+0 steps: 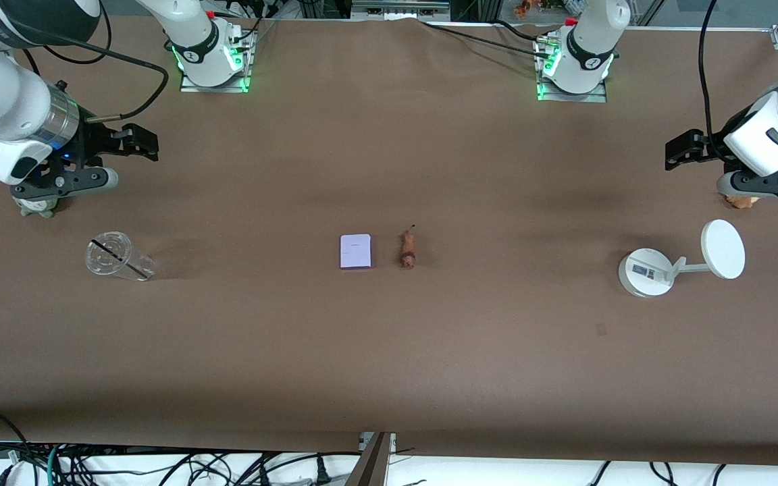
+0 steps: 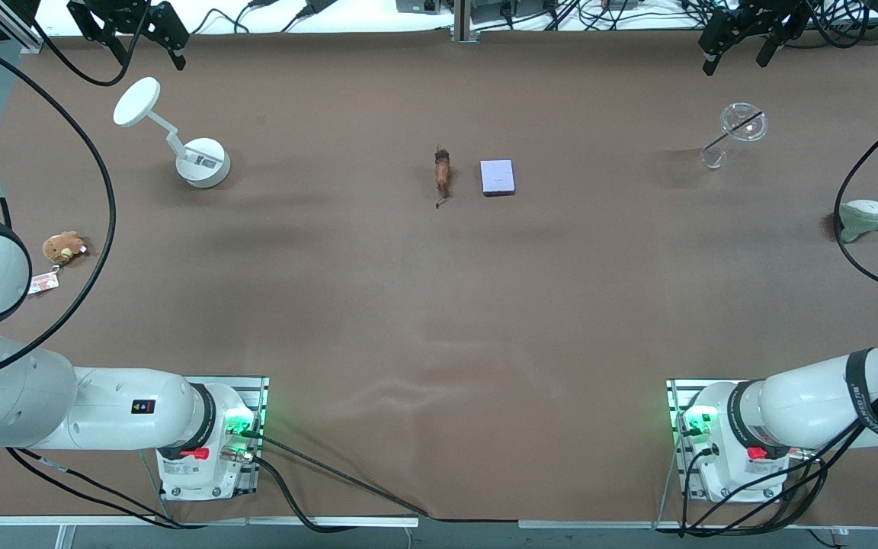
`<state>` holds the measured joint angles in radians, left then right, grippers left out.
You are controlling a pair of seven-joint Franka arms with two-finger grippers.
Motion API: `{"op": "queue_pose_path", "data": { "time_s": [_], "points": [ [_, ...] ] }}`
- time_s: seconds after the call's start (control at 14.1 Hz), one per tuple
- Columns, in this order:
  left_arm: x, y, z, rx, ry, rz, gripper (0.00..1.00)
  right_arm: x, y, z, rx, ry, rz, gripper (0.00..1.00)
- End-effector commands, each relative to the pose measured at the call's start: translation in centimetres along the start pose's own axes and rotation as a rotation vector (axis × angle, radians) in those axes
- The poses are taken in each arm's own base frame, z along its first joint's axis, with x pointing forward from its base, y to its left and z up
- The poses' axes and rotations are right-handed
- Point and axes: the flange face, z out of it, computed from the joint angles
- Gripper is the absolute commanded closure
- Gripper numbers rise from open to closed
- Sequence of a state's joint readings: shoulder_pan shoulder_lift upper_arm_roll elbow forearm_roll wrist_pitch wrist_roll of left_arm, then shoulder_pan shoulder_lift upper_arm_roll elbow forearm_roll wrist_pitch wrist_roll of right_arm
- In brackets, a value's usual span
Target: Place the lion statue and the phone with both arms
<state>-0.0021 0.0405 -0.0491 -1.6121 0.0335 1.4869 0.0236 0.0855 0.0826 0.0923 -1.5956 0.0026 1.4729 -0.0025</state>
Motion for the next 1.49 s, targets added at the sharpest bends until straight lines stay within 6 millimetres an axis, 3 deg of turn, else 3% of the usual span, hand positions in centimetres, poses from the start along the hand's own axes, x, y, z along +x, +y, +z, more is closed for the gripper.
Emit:
{"op": "queue_pose_path", "data": {
  "time_s": [0.0, 0.28, 0.35, 0.5, 0.71, 0.85, 0.92, 0.99, 1.2, 1.34, 1.42],
  "points": [
    [0.0, -0.2, -0.4, -0.021, -0.01, 0.011, 0.0, 0.1, 0.0, -0.5, -0.004, 0.009, 0.007, 0.0],
    [0.6, 0.9, 0.1, -0.021, -0.021, 0.022, 0.0, 0.1, 0.0, -0.5, -0.004, 0.009, 0.007, 0.0],
    [1.5, 2.2, 1.9, -0.03, -0.063, 0.045, 0.0, 0.1, 0.0, -0.5, -0.004, 0.009, 0.007, 0.0],
    [2.0, 5.4, 2.7, -0.033, -0.078, 0.098, 0.0, 0.1, 0.0, -0.5, -0.004, 0.01, 0.007, 0.0],
    [3.7, 11.4, 5.1, -0.082, -0.074, 0.157, 0.0, 0.1, 0.0, -0.5, -0.004, 0.01, 0.007, 0.0],
    [5.2, 16.8, 9.1, -0.054, -0.102, 0.155, 0.0, 0.1, 0.0, -0.5, -0.004, 0.012, 0.007, 0.0],
    [6.1, 18.6, 11.9, -0.042, -0.137, 0.123, 0.0, 0.1, -0.1, -0.6, -0.004, 0.013, 0.006, 0.0],
    [6.4, 20.5, 13.5, -0.036, -0.149, 0.078, 0.0, 0.1, -0.1, -0.6, -0.002, 0.013, 0.007, 0.0],
    [5.6, 31.0, 17.5, -0.013, -0.083, 0.018, 0.0, 0.1, 0.0, -0.6, -0.004, 0.013, 0.007, 0.0],
    [5.6, 36.3, 19.9, -0.05, 0.006, -0.067, 0.0, 0.1, 0.0, -0.5, -0.004, 0.012, 0.006, 0.0],
    [5.8, 37.9, 20.6, -0.083, 0.051, -0.077, 0.0, 0.1, 0.0, -0.6, -0.004, 0.013, 0.007, 0.0]
  ]
}}
